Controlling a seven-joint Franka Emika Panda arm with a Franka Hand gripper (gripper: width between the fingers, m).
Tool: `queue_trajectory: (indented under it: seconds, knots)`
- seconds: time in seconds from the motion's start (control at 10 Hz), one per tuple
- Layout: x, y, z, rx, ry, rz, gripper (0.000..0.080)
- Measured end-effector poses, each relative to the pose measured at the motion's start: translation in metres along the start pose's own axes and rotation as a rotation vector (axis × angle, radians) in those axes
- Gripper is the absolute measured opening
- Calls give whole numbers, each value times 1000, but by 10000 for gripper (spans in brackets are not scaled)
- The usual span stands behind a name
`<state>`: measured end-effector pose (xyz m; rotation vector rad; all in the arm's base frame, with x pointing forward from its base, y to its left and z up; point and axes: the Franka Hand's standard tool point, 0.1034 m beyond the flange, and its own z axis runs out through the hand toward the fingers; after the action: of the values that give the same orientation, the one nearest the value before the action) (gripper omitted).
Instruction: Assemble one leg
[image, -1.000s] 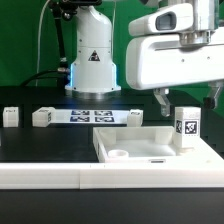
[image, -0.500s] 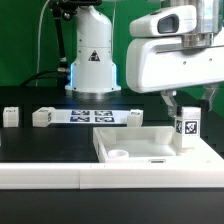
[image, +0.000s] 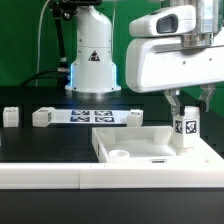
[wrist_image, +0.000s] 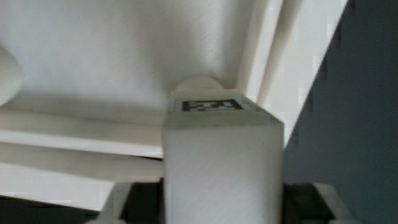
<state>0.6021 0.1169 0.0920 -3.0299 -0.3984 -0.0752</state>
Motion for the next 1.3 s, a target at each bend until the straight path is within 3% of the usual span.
queue_trajectory:
  seconds: [0.5, 0.9, 1.3]
  knots:
    - [-1, -2, 1, -1, 0, 470, 291]
    - [0, 3, 1, 24, 16, 812, 291]
    - [0, 4, 2, 22, 10, 1135, 291]
